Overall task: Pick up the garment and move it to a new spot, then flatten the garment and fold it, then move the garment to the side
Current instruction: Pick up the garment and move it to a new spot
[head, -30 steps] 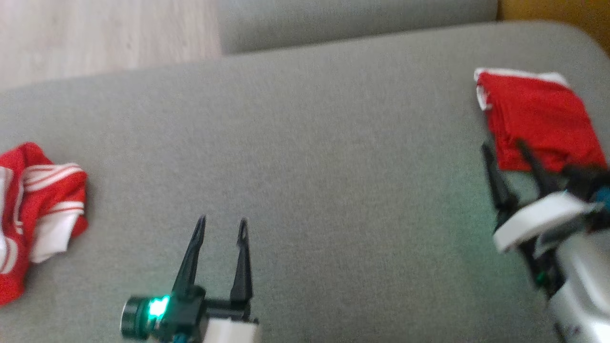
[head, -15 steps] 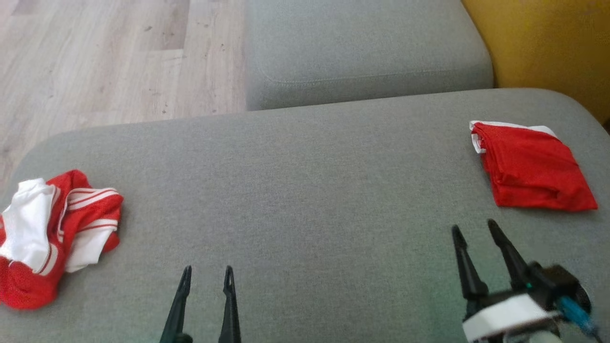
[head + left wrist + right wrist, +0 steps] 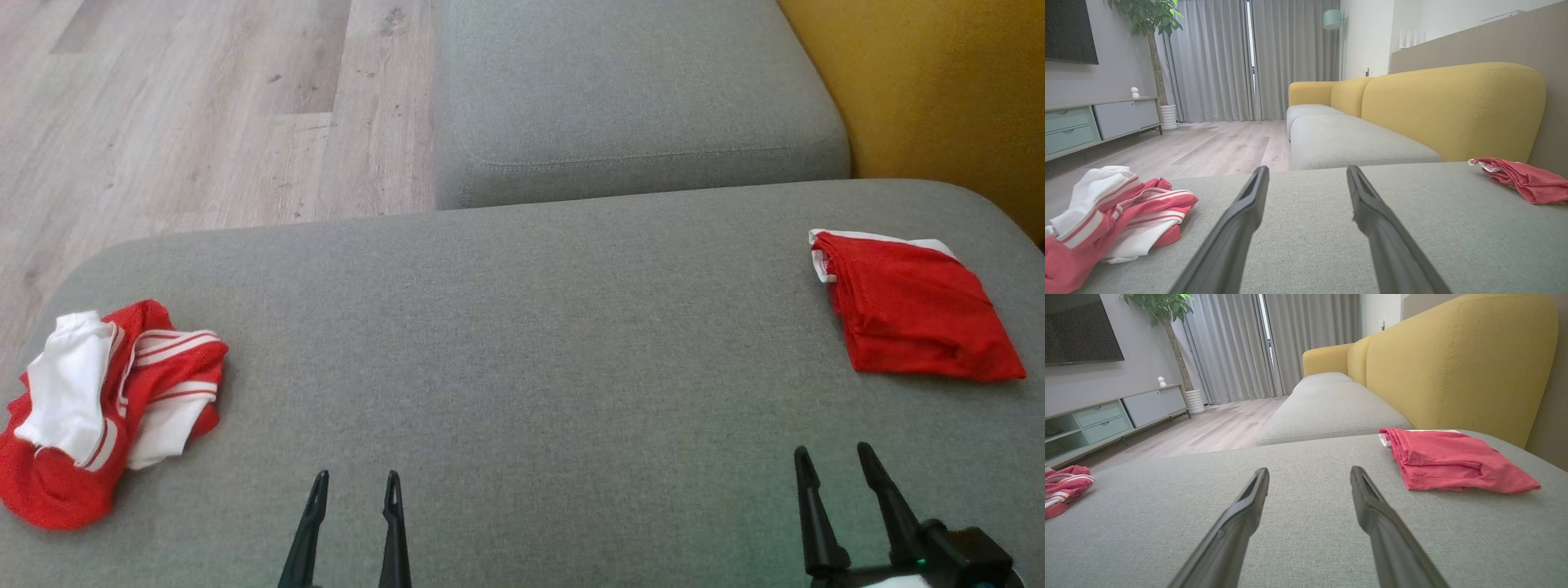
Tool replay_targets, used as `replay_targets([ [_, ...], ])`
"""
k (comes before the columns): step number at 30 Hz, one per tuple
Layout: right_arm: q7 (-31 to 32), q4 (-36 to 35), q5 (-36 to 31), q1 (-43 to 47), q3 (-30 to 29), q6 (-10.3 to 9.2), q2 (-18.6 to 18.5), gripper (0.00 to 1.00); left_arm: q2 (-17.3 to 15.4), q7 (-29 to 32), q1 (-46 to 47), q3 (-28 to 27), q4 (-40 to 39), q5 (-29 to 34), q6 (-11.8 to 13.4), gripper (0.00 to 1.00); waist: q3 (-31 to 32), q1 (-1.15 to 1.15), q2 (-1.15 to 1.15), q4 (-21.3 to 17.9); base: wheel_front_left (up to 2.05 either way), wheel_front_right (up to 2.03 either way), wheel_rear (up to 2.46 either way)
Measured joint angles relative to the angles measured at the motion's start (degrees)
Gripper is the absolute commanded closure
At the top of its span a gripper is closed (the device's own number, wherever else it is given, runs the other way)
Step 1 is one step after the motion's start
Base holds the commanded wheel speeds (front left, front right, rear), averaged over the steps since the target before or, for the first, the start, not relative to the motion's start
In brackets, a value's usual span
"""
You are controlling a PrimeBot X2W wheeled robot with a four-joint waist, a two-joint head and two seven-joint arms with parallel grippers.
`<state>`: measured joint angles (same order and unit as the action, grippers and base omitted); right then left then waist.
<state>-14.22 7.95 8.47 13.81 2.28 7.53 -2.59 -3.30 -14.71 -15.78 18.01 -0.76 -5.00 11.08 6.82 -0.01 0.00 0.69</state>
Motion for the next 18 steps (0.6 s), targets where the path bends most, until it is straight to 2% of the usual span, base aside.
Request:
replay_targets([
  [11, 0.00, -0.67, 0.02, 1.24, -0.31, 0.00, 0.02, 0.00, 0.01, 0.00, -0.08, -0.43, 1.13, 0.00, -0.53, 0.00, 0.27, 0.01, 0.00, 0.39, 0.00, 0.00, 0.00],
  [18, 0.00, -0.76, 0.02, 1.26, 0.42, 0.00, 0.02, 0.00, 0.01, 0.00, -0.07, -0.49, 1.66, 0.03, -1.01, 0.00, 0.23, 0.01, 0.00, 2.42, 0.00, 0.00, 0.00],
])
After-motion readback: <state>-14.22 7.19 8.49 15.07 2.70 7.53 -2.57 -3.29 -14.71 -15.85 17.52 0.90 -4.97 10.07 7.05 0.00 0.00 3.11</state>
